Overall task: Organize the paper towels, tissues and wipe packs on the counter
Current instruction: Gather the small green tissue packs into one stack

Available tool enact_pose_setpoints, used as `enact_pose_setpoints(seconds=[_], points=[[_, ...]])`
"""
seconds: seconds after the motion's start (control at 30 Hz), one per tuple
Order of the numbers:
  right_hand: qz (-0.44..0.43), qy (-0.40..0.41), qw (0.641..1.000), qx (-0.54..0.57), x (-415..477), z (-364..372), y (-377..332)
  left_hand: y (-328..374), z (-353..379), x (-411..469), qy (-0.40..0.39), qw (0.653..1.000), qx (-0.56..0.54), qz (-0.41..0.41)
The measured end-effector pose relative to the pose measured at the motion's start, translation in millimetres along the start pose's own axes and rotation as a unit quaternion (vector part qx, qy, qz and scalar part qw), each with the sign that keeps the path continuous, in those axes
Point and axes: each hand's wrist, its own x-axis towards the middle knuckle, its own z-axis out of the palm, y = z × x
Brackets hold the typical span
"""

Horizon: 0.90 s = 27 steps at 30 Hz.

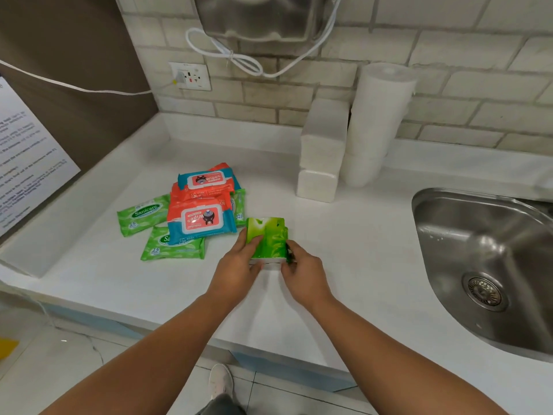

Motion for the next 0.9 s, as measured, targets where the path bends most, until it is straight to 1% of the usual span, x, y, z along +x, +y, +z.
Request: enact_pose_setpoints(seconds=[0.17, 0.3, 0.4, 0.57, 0.63, 0.73, 0.8, 0.9], points=[[0.029, -0.014, 0.999, -0.013, 21, 2, -7, 1, -4, 30, -0.032, 0.999, 0.016, 0.005], [0.051, -0.004, 0.998, -0.018, 46, 3, -8, 7, -12, 66, -0.073, 0.994, 0.087, 0.010], [0.068, -0.002, 0.998, -0.015, 70, 4, -10, 8, -13, 93, -0.085, 0.988, 0.125, 0.015], [0.095, 0.011, 0.995, 0.005, 106, 7, -11, 5, -5, 131, -0.110, 0.987, 0.120, 0.003], [0.098, 0.017, 0.995, 0.010, 117, 11, -12, 2, -6, 148, -0.110, 0.986, 0.128, 0.009], [0.107, 0.024, 0.994, 0.020, 133, 19, -12, 0, -14, 171, -0.087, 0.985, 0.144, 0.033], [0.117, 0.031, 0.992, 0.027, 143, 25, -12, -3, -19, 186, -0.092, 0.983, 0.151, 0.039], [0.127, 0.056, 0.990, 0.035, 157, 33, -14, -7, -20, 205, -0.090, 0.985, 0.136, 0.050]])
